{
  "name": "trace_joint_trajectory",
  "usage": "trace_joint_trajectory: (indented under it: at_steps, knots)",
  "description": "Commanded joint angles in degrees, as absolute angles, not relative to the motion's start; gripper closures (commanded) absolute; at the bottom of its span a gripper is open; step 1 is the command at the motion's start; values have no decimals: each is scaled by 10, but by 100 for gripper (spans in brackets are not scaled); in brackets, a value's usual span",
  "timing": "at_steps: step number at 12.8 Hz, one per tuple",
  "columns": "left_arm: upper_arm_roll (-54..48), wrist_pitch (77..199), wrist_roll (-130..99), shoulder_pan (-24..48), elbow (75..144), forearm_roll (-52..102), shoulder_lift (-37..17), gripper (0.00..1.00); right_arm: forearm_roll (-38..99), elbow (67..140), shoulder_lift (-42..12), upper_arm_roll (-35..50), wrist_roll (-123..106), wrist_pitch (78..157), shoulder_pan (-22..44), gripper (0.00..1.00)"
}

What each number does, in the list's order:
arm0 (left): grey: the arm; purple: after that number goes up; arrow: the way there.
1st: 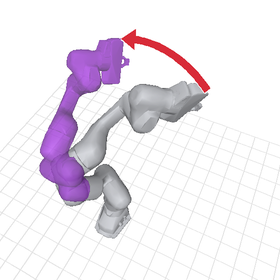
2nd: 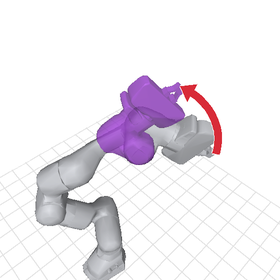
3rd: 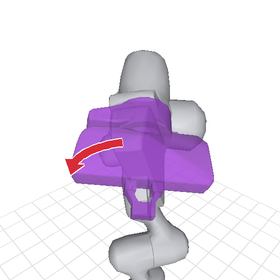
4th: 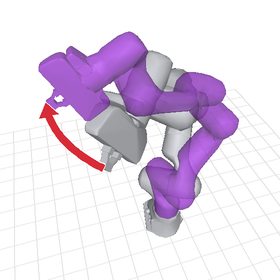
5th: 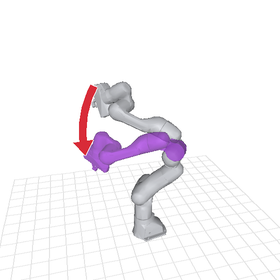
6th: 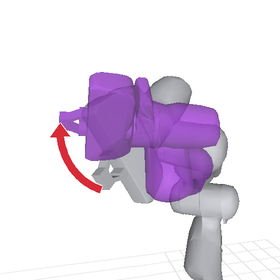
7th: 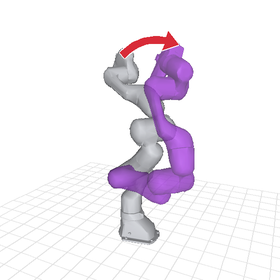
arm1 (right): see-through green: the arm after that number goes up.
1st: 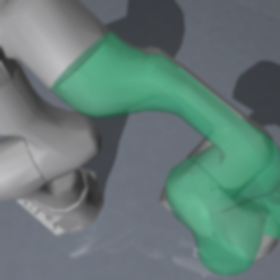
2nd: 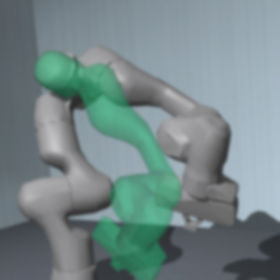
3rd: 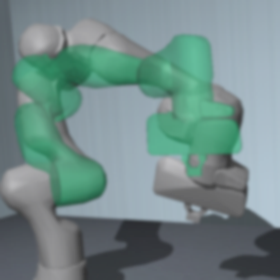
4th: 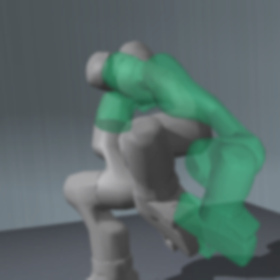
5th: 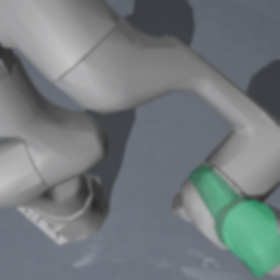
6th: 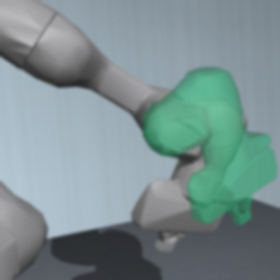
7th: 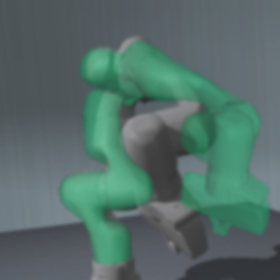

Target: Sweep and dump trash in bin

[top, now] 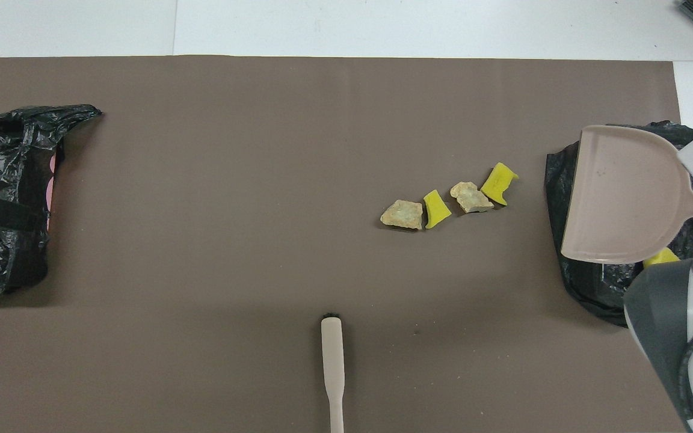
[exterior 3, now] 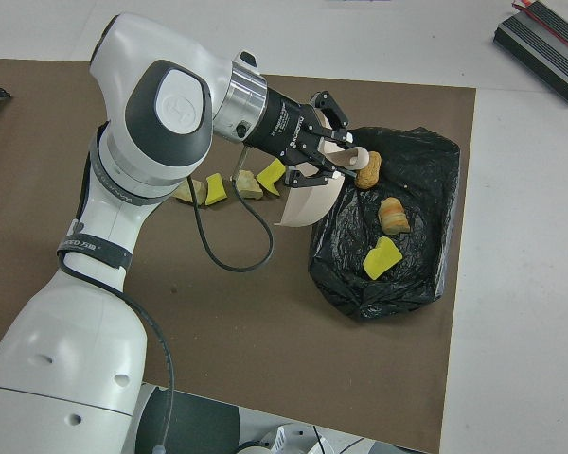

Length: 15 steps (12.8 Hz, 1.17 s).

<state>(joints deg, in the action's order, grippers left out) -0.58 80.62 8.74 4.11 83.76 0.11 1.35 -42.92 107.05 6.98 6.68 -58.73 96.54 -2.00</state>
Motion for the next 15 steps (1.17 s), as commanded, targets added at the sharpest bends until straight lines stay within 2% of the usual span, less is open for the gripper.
trace_joint_trajectory:
  at_steps: [1, 5, 7, 9, 12, 15]
  knots:
    - [-11, 783, 99, 34, 808, 1, -4, 0, -372, 1042, 60, 101, -508, 952, -23, 100]
    - [-12, 786, 99, 34, 809, -3, 3, 0, -267, 1024, 45, 142, -340, 942, -22, 100]
    - [-13, 789, 99, 34, 812, 0, 8, 0, -262, 1016, 24, 162, -240, 941, 4, 100]
    - [-13, 789, 97, 32, 821, 1, 14, 0, -201, 994, -17, 162, -139, 942, 41, 100]
    - [-13, 793, 98, 26, 829, 9, 17, 0, -175, 920, -113, 163, 48, 942, 113, 100]
    - [-13, 793, 94, 26, 830, 10, 18, 0, -110, 861, -178, 163, 167, 952, 121, 100]
